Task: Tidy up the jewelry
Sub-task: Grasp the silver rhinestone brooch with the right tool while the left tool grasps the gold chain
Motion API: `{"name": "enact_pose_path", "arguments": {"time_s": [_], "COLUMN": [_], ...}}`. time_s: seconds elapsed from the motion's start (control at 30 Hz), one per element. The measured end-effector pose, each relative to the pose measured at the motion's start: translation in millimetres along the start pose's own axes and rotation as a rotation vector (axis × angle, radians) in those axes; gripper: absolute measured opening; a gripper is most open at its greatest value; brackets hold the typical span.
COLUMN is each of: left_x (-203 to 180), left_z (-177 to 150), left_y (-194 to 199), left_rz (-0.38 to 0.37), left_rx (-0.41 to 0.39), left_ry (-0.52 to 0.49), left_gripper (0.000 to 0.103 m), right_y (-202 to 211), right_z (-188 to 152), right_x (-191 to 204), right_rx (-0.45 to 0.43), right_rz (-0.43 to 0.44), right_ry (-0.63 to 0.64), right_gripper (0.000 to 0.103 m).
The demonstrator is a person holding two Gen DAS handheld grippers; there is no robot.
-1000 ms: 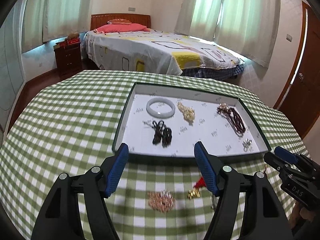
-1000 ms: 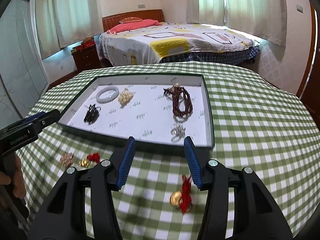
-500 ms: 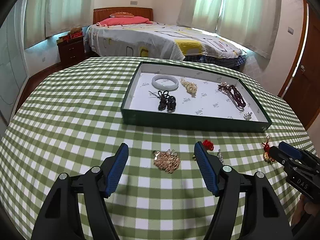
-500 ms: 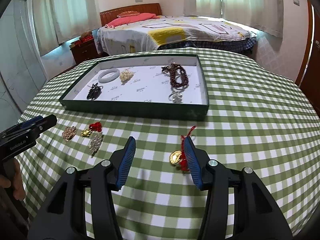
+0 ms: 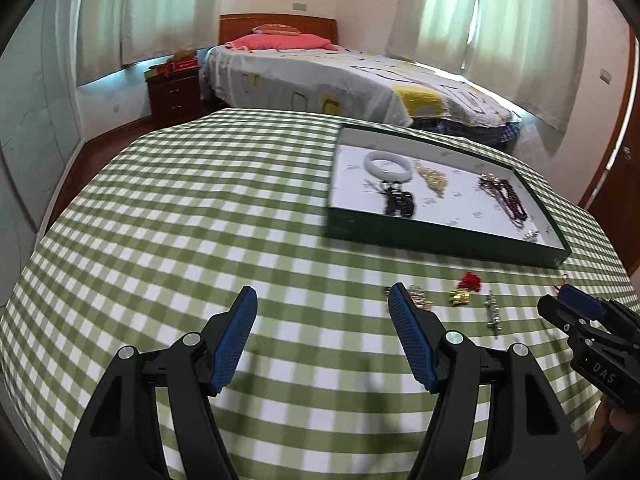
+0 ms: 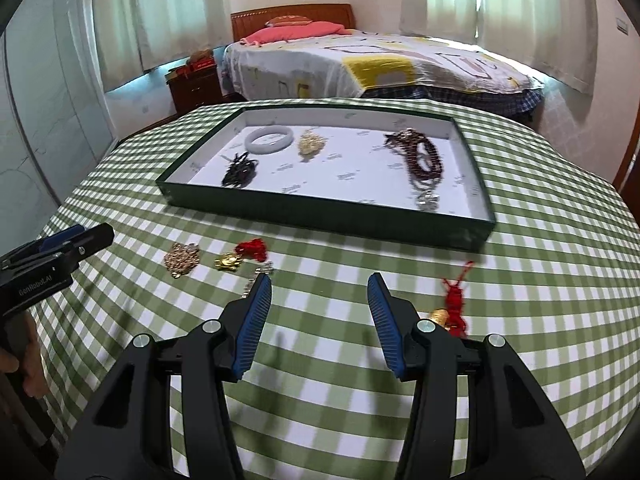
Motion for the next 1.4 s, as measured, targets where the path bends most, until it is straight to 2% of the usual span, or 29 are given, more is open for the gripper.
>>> {"name": "enact_pose_path", "arguments": {"time_s": [0.17, 0.43, 0.6, 0.63, 0.67, 0.7, 0.97, 1.23, 1.4], "left_x": [17.0, 19.4, 19.5, 19.1, 18.2, 16.4, -6.2, -44.4, -59.1], "left_z": [-1.9, -3.8, -6.6, -6.9, -7.4, -8.4, -16.4, -16.8, -19.4], "left_y": [-1.3, -3.9, -6.5, -7.1, -7.5, -8.0, -13.7, -24.7, -37.0], "left_rz": [0.019, 0.022, 0.020, 0.020, 0.018, 0.014, -0.032, -0.089, -0.100], "left_rx": [0.008, 0.016, 0.028, 0.029, 0.031, 0.034, 0.060, 0.072, 0.088], "left_ry": [0.031, 0.030, 0.031, 0.030, 0.029, 0.029, 0.009, -0.035, -0.061], "left_gripper": [0.066, 0.066, 0.066, 0.066, 0.066, 0.066, 0.066, 0.066, 0.066], "right_y": [-15.1, -34.6, -39.1, -38.4, -38.6, -38.2, -31.0, -21.8, -16.8], "right_z": [-2.2, -6.9, -10.9, -10.9, -11.1, -11.4, -11.5, -10.4, -11.0], "right_x": [17.9, 32.3, 30.7, 28.4, 27.2, 25.7, 15.3, -13.7, -31.2], "right_rx": [0.030, 0.074, 0.088, 0.086, 0.087, 0.088, 0.074, 0.054, 0.044], "right_rz": [0.028, 0.047, 0.039, 0.035, 0.040, 0.046, 0.042, 0.007, -0.005], "right_ry": [0.020, 0.044, 0.056, 0.055, 0.052, 0.048, 0.035, -0.005, -0.039], "right_gripper": [0.049, 0.047, 0.033, 0.027, 0.016, 0.013, 0.013, 0.013, 0.013]}}
Point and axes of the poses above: each gripper's, at about its wrist camera, not at the fingertips, and y roughly against the way its jaws point, x to its left, z to its top, the point moved 9 cm from there along -y, roughly the way its jaws point, and after that the axes turned 5 degrees about -x, right-handed, at the moved point
